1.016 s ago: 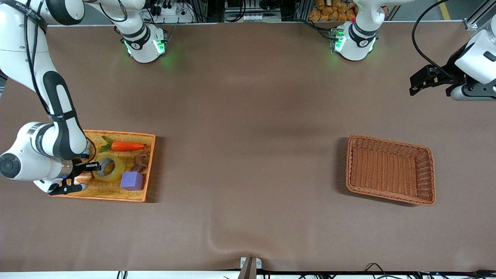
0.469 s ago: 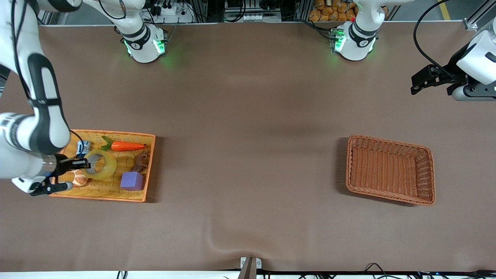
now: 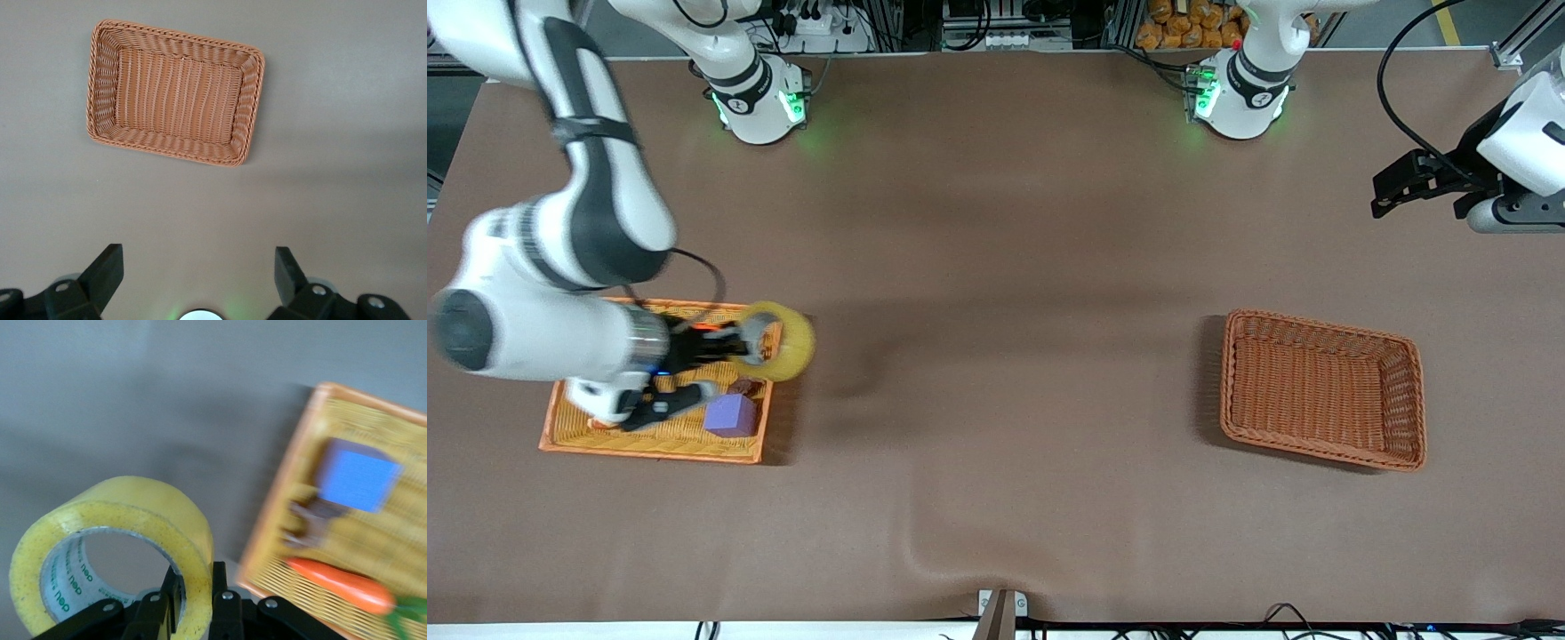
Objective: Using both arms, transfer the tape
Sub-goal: 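Set the tape on the table center while the left gripper approaches, then grasp the tape roll with the left gripper while the right gripper withdraws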
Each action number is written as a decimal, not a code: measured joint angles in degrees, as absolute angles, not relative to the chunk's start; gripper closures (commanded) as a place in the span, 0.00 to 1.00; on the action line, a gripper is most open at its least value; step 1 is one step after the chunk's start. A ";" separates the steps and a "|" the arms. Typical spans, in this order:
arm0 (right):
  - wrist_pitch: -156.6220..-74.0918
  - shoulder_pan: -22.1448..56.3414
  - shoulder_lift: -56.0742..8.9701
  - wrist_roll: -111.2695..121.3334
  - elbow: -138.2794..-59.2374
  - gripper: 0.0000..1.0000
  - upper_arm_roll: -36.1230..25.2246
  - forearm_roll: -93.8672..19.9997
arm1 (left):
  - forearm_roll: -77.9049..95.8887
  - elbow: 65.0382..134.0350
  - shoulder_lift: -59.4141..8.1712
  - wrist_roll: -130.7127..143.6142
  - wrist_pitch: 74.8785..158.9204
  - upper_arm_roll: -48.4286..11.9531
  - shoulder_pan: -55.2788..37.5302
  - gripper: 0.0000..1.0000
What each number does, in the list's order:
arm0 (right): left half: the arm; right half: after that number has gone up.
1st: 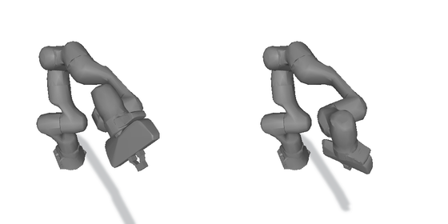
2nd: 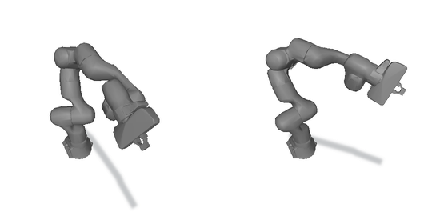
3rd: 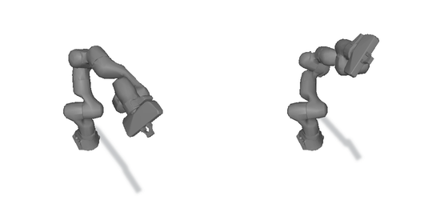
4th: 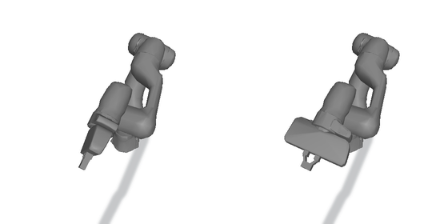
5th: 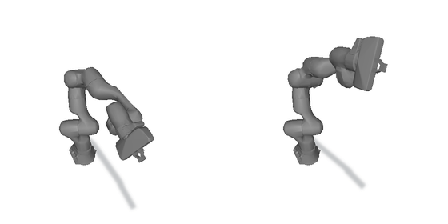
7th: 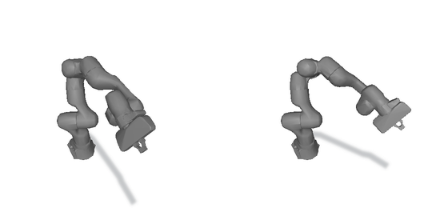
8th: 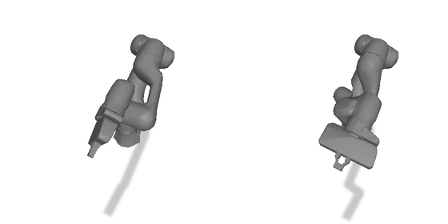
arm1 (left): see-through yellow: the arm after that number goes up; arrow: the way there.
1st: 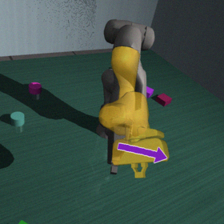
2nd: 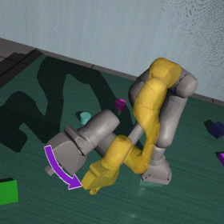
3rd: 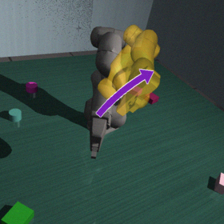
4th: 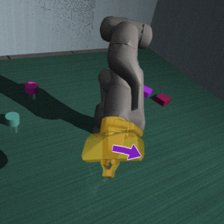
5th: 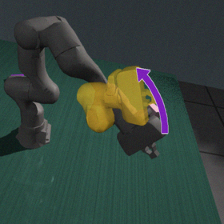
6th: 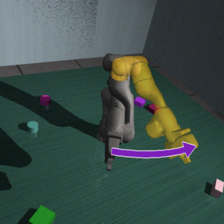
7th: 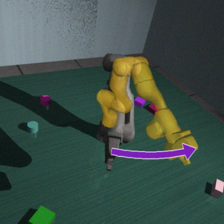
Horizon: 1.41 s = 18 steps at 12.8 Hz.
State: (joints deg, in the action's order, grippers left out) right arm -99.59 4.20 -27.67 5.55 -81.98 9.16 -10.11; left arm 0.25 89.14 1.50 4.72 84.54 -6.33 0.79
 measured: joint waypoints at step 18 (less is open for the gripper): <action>-108.66 12.85 -34.07 -14.33 -78.33 0.00 7.16 -7.93 | 1.52 93.15 -14.43 21.73 104.91 -21.82 -2.06 0.00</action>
